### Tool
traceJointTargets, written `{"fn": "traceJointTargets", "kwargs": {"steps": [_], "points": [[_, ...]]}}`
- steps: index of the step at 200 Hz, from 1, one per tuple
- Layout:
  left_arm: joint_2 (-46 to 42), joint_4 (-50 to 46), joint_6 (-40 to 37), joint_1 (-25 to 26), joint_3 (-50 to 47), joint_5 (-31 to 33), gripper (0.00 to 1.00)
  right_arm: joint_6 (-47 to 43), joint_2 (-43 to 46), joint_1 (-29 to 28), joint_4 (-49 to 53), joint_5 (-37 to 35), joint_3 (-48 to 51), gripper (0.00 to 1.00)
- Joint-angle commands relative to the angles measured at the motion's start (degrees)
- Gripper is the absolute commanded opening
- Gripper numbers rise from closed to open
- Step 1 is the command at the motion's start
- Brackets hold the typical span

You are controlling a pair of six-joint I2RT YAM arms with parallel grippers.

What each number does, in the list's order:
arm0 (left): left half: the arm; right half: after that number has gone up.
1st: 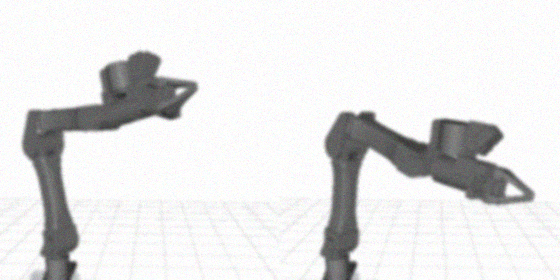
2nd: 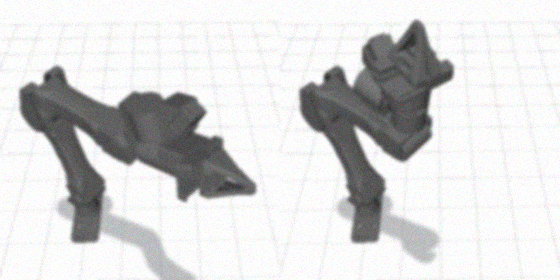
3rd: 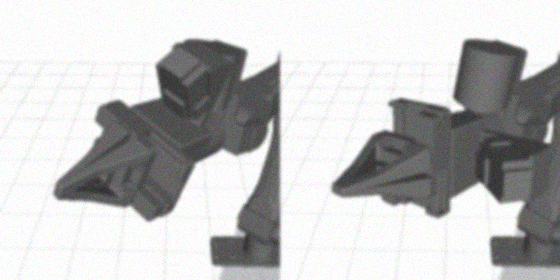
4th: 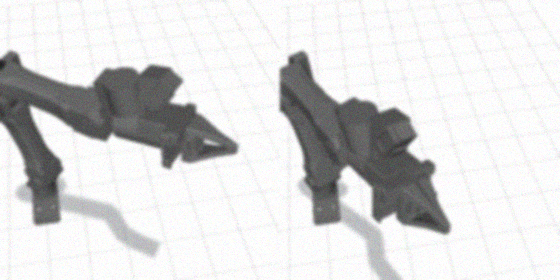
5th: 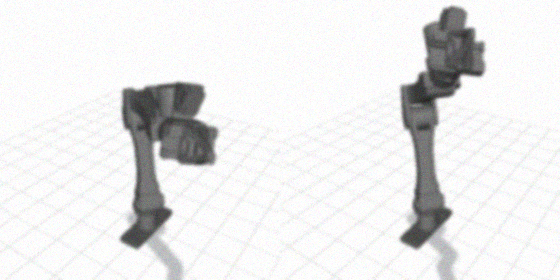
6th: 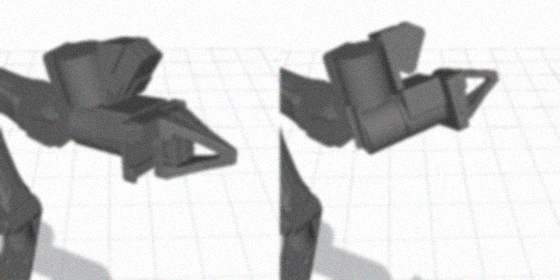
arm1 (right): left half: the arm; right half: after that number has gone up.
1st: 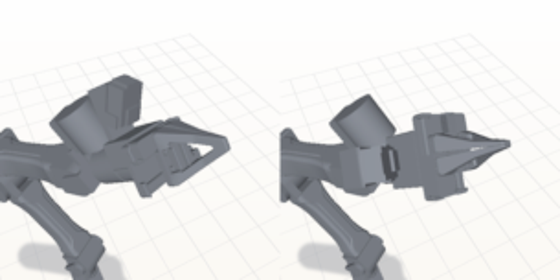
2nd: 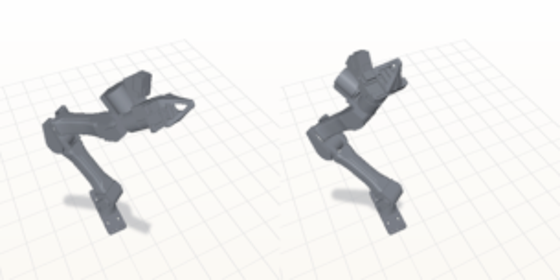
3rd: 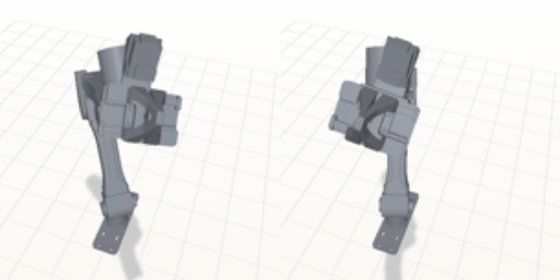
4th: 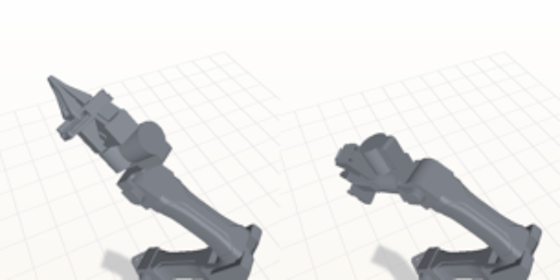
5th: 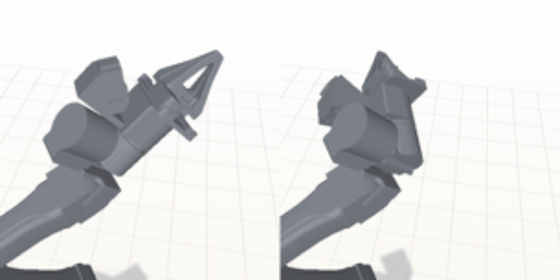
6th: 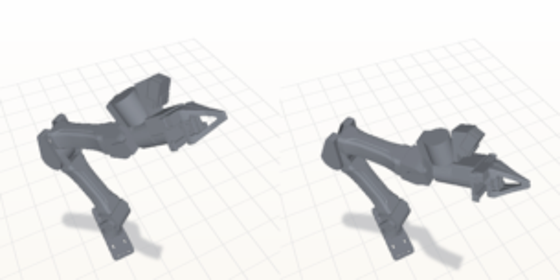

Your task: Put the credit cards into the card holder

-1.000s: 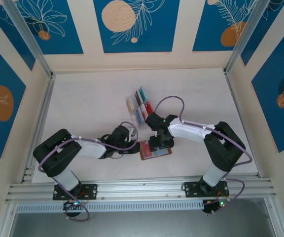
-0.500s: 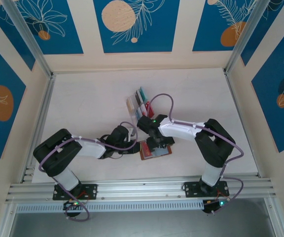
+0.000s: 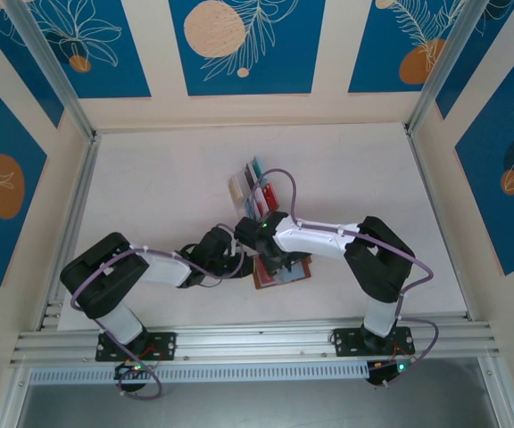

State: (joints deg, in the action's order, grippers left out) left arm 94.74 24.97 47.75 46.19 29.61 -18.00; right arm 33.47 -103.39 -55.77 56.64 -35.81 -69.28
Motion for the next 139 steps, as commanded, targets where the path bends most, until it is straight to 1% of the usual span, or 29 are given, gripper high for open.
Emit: {"fn": "traceJointTargets", "kwargs": {"steps": [1,20,47,75,86,94,101,128,139], "points": [[5.39,-11.34,0.23,0.80,-3.40,-0.02,0.02,-0.36,0.27,-1.20,-0.95,-0.06,-0.85,0.80],[5.19,-11.11,0.47,0.66,-3.65,-0.10,0.02,-1.78,1.15,-1.06,-3.91,3.94,0.27,0.79],[4.80,-10.05,1.10,0.51,-4.29,-0.63,0.02,-2.94,2.43,-0.32,-7.05,9.50,1.53,0.74],[4.74,-9.53,1.44,0.44,-4.56,-0.87,0.01,-3.92,4.05,1.24,-10.81,15.97,3.53,0.61],[4.67,-9.33,1.54,0.43,-4.65,-0.98,0.02,-4.12,4.77,2.28,-12.26,19.35,4.69,0.54],[4.67,-9.17,1.56,0.36,-4.73,-1.01,0.01,-4.25,5.42,3.17,-13.65,21.89,5.55,0.47],[4.67,-9.00,1.69,0.36,-4.83,-1.07,0.01,-4.18,6.02,3.87,-14.64,23.79,6.27,0.44],[4.82,-8.45,1.91,0.22,-5.08,-1.26,0.02,-4.08,8.91,5.98,-17.57,29.59,8.57,0.41],[5.10,-8.02,1.98,0.14,-5.02,-1.40,0.01,-4.13,9.83,6.65,-18.55,31.24,9.24,0.40]]}}
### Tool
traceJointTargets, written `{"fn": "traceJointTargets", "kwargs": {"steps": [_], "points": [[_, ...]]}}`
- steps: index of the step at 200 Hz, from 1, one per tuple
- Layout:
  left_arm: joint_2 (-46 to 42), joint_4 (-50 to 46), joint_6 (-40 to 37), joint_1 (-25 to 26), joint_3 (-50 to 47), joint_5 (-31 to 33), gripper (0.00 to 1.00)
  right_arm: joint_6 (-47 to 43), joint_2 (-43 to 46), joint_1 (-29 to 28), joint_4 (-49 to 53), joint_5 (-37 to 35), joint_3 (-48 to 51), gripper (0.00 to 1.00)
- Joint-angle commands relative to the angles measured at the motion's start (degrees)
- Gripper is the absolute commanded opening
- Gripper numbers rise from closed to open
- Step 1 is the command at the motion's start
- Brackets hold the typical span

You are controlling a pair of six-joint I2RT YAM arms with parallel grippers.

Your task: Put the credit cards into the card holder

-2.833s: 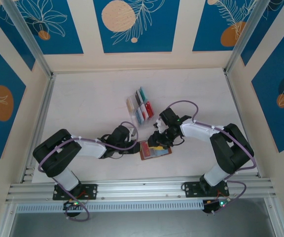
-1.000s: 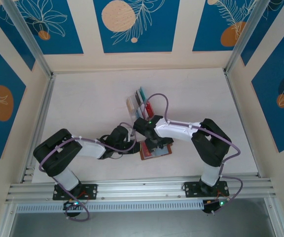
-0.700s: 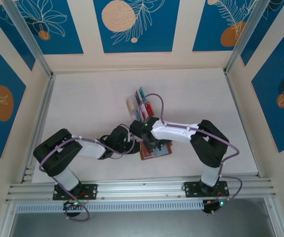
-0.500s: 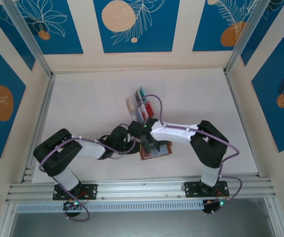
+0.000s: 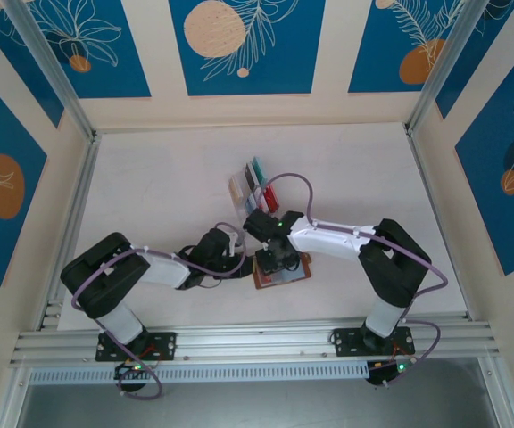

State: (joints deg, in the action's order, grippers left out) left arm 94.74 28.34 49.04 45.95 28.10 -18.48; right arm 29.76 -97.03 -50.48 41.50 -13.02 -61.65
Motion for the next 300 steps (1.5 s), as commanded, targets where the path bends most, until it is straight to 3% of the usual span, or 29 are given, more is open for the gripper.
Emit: {"fn": "traceJointTargets", "kwargs": {"steps": [1,57,151,224,300], "points": [[5.15,-11.33,0.70,0.37,-3.50,-0.93,0.01,-0.34,3.66,1.51,-3.58,8.80,1.70,0.40],[5.86,-9.38,1.73,0.24,-3.58,-2.12,0.02,0.37,3.62,4.65,-9.50,19.10,4.59,0.40],[0.30,-9.43,4.44,-1.61,-3.66,-5.18,0.02,0.71,-0.82,7.35,-12.68,22.24,6.61,0.46],[-14.03,-22.25,3.20,-4.85,-3.95,-1.58,0.02,0.86,3.33,8.24,-10.85,24.09,7.17,0.47],[-33.73,-38.44,-2.10,-12.22,-3.24,-1.28,0.04,1.23,7.73,11.24,-9.15,25.38,3.39,0.56]]}}
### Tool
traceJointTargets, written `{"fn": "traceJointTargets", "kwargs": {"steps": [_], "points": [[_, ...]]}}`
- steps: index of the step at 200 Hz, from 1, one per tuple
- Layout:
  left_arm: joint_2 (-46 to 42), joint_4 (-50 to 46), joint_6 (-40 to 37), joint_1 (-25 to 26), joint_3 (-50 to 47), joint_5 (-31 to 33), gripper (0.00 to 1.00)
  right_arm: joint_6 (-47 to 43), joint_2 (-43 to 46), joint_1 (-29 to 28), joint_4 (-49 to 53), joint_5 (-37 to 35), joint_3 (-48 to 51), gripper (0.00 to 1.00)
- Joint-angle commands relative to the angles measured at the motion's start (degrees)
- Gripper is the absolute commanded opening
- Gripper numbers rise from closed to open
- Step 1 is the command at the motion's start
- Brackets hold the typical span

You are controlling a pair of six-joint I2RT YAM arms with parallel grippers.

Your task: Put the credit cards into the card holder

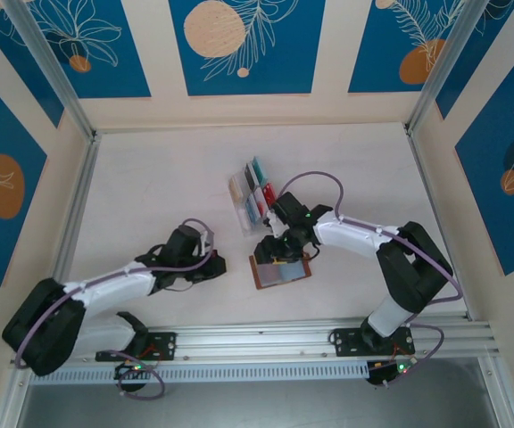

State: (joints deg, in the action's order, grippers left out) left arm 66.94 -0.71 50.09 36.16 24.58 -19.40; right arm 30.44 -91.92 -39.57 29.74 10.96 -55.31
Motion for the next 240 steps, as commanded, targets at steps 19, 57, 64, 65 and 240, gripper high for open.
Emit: {"fn": "traceJointTargets", "kwargs": {"steps": [19,57,64,65,240], "points": [[-10.33,-13.68,-4.95,-3.71,1.31,-1.53,0.05,0.72,4.71,1.15,5.24,-2.02,-6.29,0.58],[-10.51,-15.67,-8.60,-4.98,6.74,-4.96,0.06,-0.90,3.80,4.69,12.61,-11.92,-17.42,0.57],[-9.39,-15.33,-8.97,-5.18,7.91,-5.33,0.06,-1.23,3.39,5.57,13.04,-12.89,-18.71,0.57],[-9.25,-15.31,-9.05,-5.25,8.14,-5.40,0.06,-1.28,3.36,5.65,13.10,-13.03,-18.92,0.57],[28.66,0.91,-7.95,-8.50,29.25,-13.03,0.05,-7.10,-16.69,14.86,10.53,3.20,-36.38,0.50]]}}
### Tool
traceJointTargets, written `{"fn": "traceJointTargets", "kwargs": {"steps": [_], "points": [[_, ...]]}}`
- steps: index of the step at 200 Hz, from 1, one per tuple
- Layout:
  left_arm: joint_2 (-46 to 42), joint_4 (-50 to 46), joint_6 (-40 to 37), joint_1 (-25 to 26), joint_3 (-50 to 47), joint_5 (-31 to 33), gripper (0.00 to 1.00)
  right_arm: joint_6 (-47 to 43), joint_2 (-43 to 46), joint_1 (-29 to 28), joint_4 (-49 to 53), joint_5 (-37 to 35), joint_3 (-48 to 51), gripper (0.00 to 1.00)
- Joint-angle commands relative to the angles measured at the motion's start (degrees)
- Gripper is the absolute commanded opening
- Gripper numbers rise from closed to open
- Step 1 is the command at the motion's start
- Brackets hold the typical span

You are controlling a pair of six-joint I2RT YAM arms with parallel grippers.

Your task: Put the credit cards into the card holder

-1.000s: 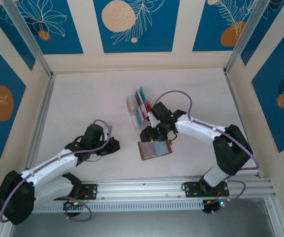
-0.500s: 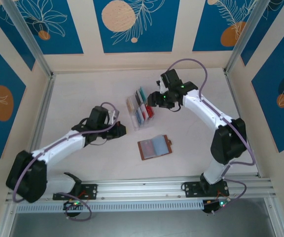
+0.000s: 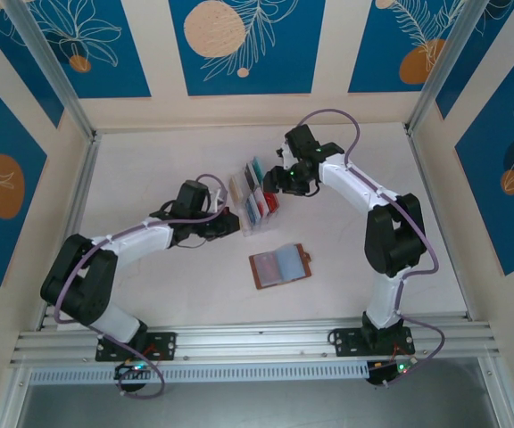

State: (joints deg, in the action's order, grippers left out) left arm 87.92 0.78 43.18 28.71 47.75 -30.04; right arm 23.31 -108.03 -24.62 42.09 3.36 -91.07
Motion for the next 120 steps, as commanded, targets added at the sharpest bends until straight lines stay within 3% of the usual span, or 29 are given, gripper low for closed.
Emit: {"fn": "traceJointTargets", "kwargs": {"steps": [1,75,120], "points": [[7.73,-0.55,-1.06,-1.08,6.11,-2.39,0.05,0.00,-0.55,-0.12,-1.78,10.89,-0.61,0.50],[10.61,0.37,-0.90,-1.30,6.70,-2.95,0.05,-0.63,-1.61,-0.46,-0.98,13.36,-1.41,0.46],[10.43,0.62,-0.90,-1.46,6.09,-2.78,0.05,-0.27,2.28,-1.05,-1.76,4.04,0.44,0.48]]}}
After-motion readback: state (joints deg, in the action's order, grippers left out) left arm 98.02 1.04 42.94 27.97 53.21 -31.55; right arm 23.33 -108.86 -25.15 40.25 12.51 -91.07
